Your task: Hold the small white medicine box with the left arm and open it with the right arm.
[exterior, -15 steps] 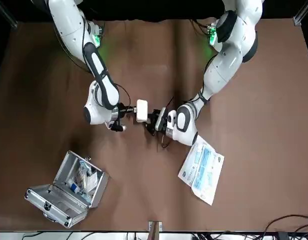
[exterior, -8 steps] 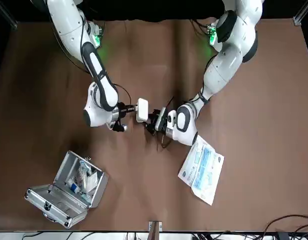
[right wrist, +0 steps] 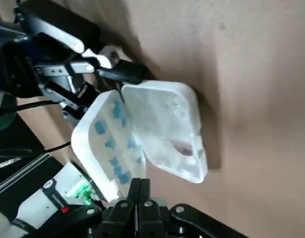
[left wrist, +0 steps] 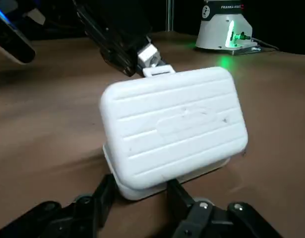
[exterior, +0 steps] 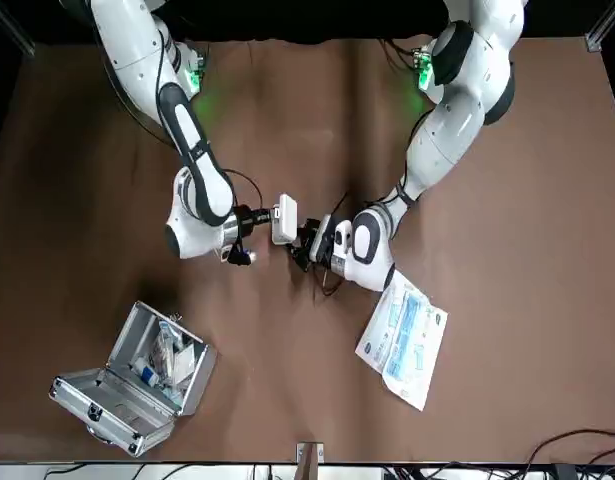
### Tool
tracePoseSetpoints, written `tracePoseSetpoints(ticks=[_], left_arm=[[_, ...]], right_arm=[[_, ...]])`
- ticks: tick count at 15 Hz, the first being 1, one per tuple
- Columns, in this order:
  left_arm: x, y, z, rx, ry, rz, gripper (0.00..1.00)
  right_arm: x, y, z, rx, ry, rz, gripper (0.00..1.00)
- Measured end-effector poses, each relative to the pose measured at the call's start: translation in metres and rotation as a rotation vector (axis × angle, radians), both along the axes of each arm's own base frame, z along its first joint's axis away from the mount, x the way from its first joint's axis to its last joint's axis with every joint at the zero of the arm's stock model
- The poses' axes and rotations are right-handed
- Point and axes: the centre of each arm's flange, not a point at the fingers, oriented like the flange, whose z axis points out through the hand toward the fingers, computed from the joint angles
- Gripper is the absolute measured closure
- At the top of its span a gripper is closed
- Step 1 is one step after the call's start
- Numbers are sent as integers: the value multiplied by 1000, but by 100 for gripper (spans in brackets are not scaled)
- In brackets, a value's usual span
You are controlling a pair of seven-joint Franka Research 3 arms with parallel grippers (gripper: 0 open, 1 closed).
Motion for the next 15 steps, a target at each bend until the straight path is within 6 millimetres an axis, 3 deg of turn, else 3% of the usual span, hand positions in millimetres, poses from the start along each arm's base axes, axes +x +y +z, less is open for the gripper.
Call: tracePoseSetpoints(ticks=[5, 15], left_arm=[[0, 0, 0, 0, 0, 0, 49], [0, 0, 0, 0, 0, 0, 48]], right_arm=[[7, 9, 14, 27, 15, 10, 99], [-7, 42, 15, 49, 4, -3, 99]])
